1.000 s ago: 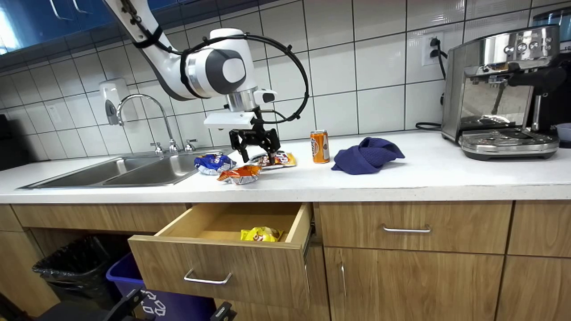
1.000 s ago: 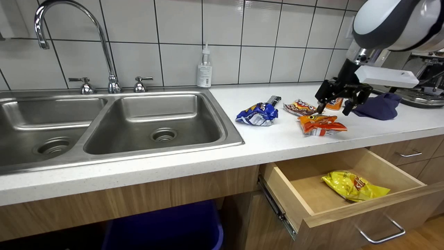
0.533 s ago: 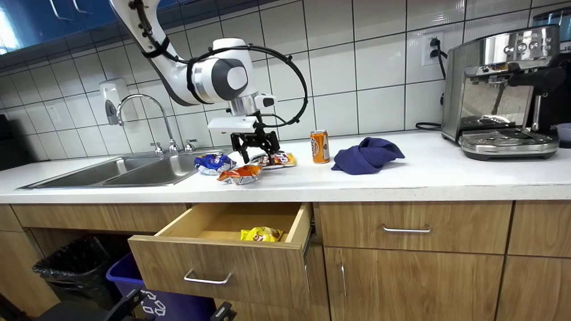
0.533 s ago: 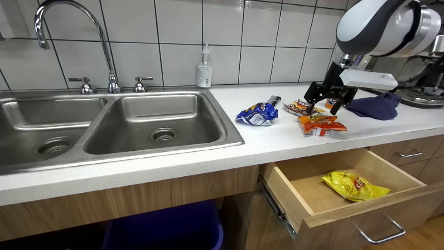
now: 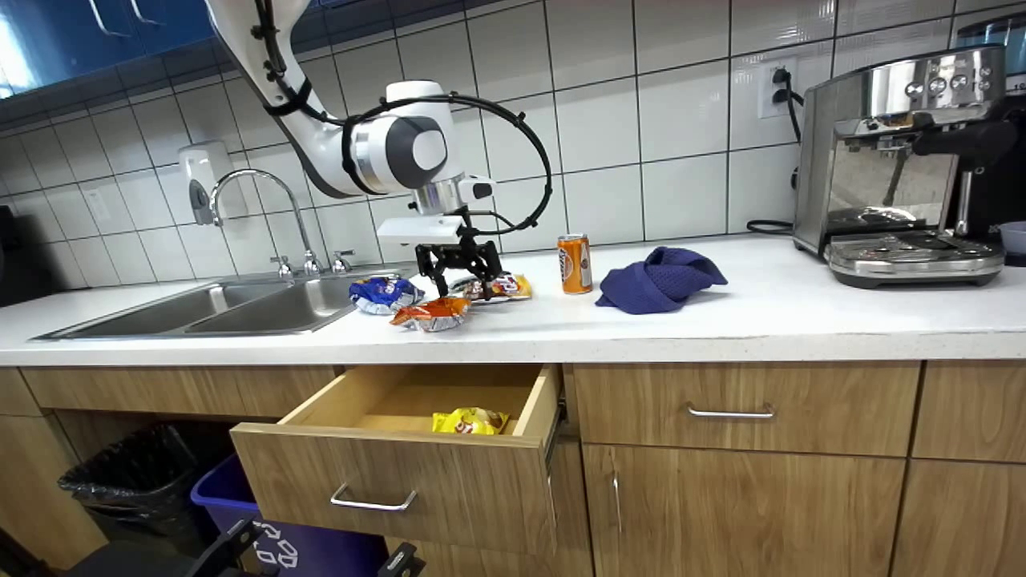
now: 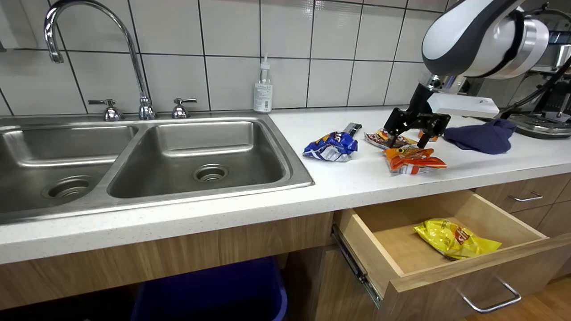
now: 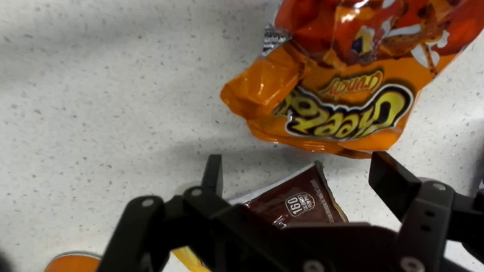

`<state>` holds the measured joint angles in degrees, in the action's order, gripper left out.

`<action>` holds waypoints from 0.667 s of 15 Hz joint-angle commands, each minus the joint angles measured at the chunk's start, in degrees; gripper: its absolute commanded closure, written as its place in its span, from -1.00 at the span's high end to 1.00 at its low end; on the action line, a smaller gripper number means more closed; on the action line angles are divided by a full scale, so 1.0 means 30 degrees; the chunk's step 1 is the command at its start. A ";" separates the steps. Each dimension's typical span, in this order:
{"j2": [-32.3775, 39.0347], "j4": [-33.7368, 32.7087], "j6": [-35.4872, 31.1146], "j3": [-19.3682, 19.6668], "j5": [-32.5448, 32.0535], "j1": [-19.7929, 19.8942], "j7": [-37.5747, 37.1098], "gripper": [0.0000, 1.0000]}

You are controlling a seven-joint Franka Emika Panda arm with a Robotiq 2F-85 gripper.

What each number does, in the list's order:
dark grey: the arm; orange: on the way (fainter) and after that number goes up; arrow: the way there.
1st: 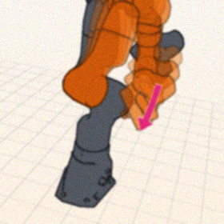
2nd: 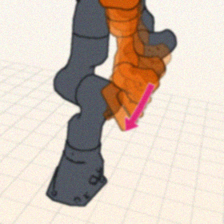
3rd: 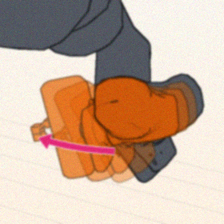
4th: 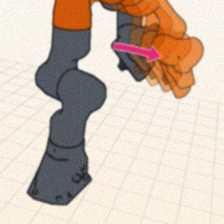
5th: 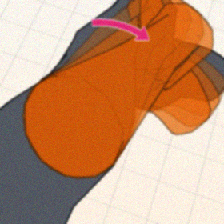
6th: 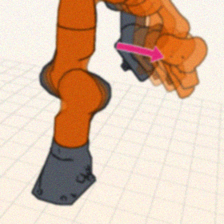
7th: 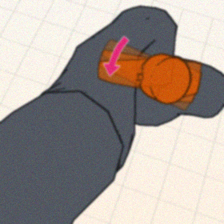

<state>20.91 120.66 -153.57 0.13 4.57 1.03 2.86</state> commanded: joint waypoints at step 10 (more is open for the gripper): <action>-0.0060 0.0211 -0.0169 -0.0392 0.0166 0.0174 0.0125 1.00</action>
<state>21.08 120.86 -153.57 -0.01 4.59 1.03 2.86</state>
